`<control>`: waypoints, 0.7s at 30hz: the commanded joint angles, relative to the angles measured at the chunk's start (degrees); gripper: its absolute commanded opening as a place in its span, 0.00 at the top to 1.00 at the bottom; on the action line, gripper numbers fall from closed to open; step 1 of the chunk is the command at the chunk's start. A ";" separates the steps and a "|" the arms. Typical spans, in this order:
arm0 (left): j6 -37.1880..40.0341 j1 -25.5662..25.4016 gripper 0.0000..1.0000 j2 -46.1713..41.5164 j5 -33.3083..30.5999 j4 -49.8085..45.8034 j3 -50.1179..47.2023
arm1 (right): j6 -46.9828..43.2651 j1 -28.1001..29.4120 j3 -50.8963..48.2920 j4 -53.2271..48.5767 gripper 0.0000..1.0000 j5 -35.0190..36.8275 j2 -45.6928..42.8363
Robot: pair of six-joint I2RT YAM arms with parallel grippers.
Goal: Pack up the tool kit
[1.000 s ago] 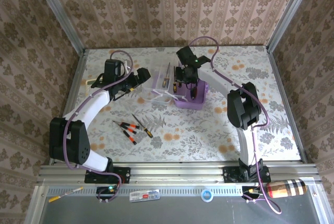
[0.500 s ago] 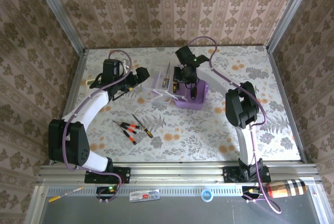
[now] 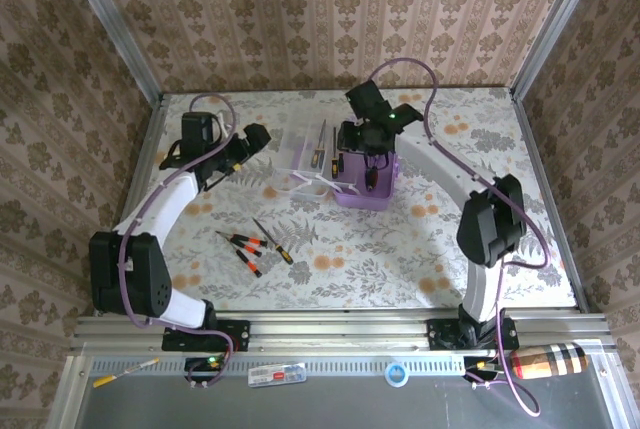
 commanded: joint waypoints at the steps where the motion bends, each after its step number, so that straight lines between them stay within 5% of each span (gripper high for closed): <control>1: -1.63 3.74 0.00 -2.59 0.40 0.98 0.99 | -3.40 6.55 -1.84 -1.29 0.64 5.79 -2.84; 4: -1.53 7.22 0.00 -2.58 0.51 0.60 1.21 | -7.60 12.86 -1.57 -1.80 0.62 10.07 -4.22; 11: -2.31 14.16 0.00 -3.80 0.51 0.80 1.04 | -11.79 23.33 3.75 -5.96 0.58 7.72 3.73; 21: -3.10 15.04 0.00 -2.87 1.05 1.36 0.59 | -12.81 30.65 9.81 -10.31 0.52 8.51 17.86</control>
